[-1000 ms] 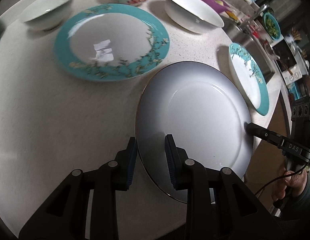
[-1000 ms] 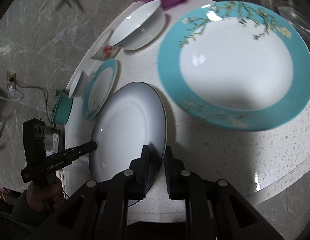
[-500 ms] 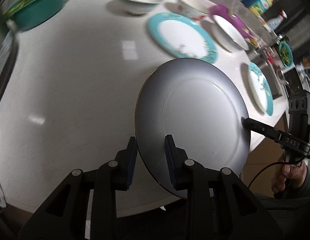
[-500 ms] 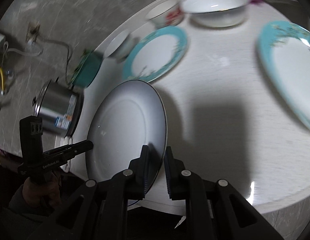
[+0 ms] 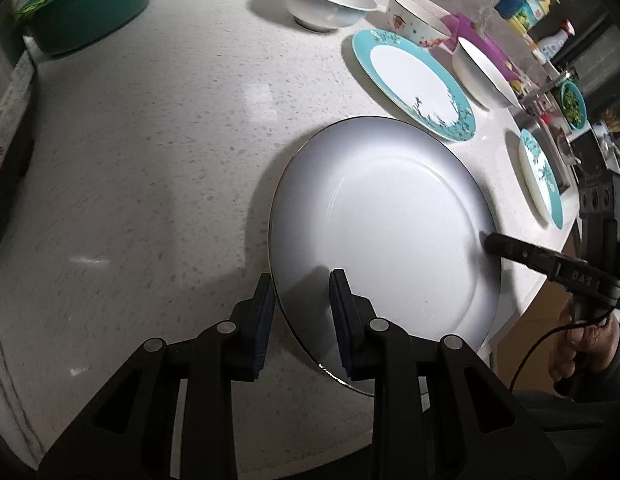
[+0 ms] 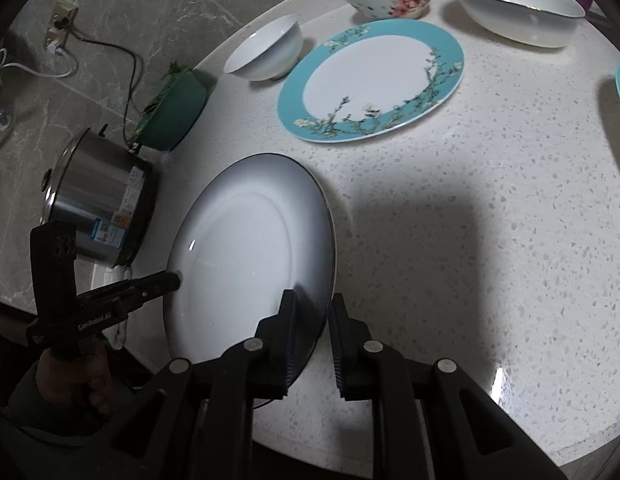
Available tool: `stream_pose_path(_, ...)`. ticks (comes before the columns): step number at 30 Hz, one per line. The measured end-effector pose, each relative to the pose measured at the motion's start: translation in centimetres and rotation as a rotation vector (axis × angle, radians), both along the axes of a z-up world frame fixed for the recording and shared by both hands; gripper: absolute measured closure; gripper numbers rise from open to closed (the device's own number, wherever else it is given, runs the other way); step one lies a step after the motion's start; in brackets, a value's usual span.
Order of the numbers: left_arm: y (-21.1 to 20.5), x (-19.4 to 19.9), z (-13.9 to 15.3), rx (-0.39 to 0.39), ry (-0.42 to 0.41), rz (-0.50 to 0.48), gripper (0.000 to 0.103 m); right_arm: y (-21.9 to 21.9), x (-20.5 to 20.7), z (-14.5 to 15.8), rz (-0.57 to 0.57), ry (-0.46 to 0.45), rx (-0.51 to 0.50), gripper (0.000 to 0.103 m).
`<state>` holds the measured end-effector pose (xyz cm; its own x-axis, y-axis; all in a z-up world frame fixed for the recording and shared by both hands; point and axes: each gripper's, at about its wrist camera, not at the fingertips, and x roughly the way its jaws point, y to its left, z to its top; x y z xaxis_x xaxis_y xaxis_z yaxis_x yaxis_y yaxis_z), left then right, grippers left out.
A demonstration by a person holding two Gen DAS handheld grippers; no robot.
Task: Organize plates and bowls
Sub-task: 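Close both grippers on the white plate rim and slide it toward the rice cooker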
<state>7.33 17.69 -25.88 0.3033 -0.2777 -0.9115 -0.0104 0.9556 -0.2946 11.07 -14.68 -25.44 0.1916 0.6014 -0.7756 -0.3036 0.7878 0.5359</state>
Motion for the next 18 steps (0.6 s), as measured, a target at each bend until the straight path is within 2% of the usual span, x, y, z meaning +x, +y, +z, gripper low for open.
stream_pose_path(7,-1.1,0.8,-0.8,0.007,0.001,-0.039,0.078,-0.1,0.3,-1.1,-0.038,0.007,-0.023,0.083)
stream_pose_path(12,-0.5,1.4,-0.9,-0.018,0.004,-0.025,0.078,0.1,0.4,-1.2,-0.01,-0.018,-0.009,0.082)
stream_pose_path(15,0.4,1.8,-0.4,-0.048,-0.001,-0.001,0.074,0.4,0.3,-1.0,0.006,-0.023,-0.014,0.078)
stream_pose_path(17,1.4,2.5,1.0,-0.052,-0.03,0.022,0.05,0.2,0.1,-0.2,-0.003,-0.044,-0.011,0.073)
stream_pose_path(18,1.9,2.9,1.9,-0.06,-0.054,0.033,0.027,0.0,0.1,0.4,-0.011,-0.06,0.002,0.068)
